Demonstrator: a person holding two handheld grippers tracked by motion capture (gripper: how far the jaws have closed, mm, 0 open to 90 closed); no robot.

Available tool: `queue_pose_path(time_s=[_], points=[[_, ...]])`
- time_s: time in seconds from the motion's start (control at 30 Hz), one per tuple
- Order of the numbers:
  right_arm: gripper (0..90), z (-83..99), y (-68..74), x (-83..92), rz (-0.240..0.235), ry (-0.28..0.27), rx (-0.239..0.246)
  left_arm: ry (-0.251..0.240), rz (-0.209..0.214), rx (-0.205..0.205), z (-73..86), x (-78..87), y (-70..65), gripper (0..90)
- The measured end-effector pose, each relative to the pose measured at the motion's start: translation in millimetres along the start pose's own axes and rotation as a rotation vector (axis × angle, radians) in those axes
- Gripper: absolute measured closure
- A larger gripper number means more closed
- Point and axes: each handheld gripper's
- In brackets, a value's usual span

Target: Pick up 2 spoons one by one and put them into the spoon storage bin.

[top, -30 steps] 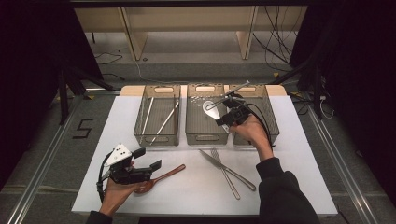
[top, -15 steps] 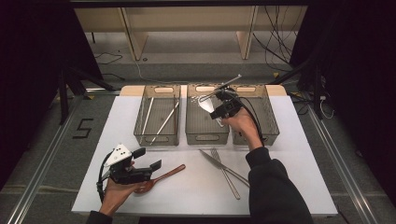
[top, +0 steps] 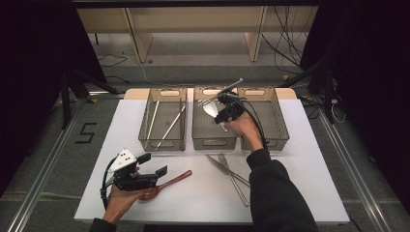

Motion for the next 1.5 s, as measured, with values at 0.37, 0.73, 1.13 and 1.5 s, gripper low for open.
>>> queue_pose_path(time_s=[0.37,0.73,1.13,1.5], points=[[69.8,0.6,3.1,-13.0,-0.002,0.039,-0.007,-0.001,0.0,0.002,0.1,-0.1,0.2,16.9],[49.3,2.2,3.1,4.8,-0.052,-0.026,-0.008,0.007,0.001,0.001,0.4,-0.4,0.8,16.9],[34.1,32.4,13.7,46.1,-0.094,-0.113,0.086,0.024,0.001,-0.001,0.7,-1.9,1.0,16.9],[32.9,70.6,8.9,68.0,-0.089,-0.146,0.13,0.056,-0.003,0.003,1.8,-4.7,2.4,16.7]])
Point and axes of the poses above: each handheld gripper's, and its own axes: x roughly backward along the jaws, z roughly out of its underside, y roughly to its left, and after that the axes turned 9 degrees about -x, right-handed
